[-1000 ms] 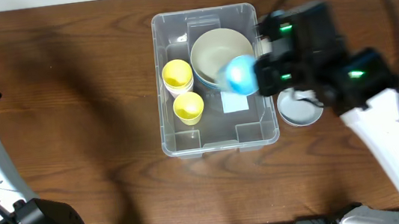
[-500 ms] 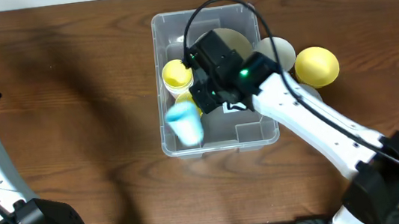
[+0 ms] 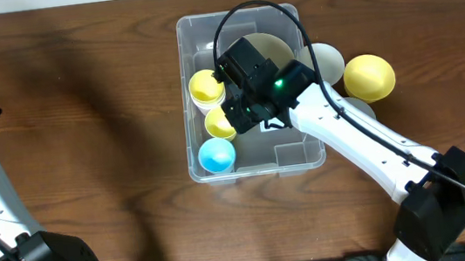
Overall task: Pack container
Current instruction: 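Carry the blue cup left and lower it into the container, then adjust the blue cup onto the yellow cup in the container's front-left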
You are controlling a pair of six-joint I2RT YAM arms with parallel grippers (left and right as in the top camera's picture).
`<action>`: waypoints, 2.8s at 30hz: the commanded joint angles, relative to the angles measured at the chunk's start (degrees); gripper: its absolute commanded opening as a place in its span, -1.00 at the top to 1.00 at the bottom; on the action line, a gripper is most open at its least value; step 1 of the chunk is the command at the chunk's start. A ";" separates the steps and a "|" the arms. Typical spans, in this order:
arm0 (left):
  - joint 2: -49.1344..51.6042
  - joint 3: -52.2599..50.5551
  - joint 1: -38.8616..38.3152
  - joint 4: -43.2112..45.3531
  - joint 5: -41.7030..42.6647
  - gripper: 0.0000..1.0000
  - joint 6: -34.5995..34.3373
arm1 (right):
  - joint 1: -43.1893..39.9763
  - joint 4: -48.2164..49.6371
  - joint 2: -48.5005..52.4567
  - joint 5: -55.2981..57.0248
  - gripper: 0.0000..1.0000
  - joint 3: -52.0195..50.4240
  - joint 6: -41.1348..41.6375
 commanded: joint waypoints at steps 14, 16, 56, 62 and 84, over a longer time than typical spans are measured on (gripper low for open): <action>0.46 0.20 0.20 -0.11 -1.09 -0.96 0.31 | 1.53 -8.96 -2.69 -8.79 0.29 0.46 -1.70; 0.46 0.20 0.20 -0.11 -1.09 -0.96 0.31 | 2.91 -9.33 -2.67 -8.92 0.15 0.39 -1.90; 0.46 0.20 0.20 -0.11 -1.09 -0.96 0.31 | 9.42 6.54 -2.08 4.20 0.29 -15.43 3.04; 0.46 0.20 0.20 -0.11 -1.09 -0.96 0.31 | 9.40 7.76 -2.08 4.17 0.95 -15.43 3.06; 0.46 0.20 0.20 -0.11 -1.09 -0.96 0.31 | 9.33 -3.63 -5.79 2.27 0.97 0.96 3.43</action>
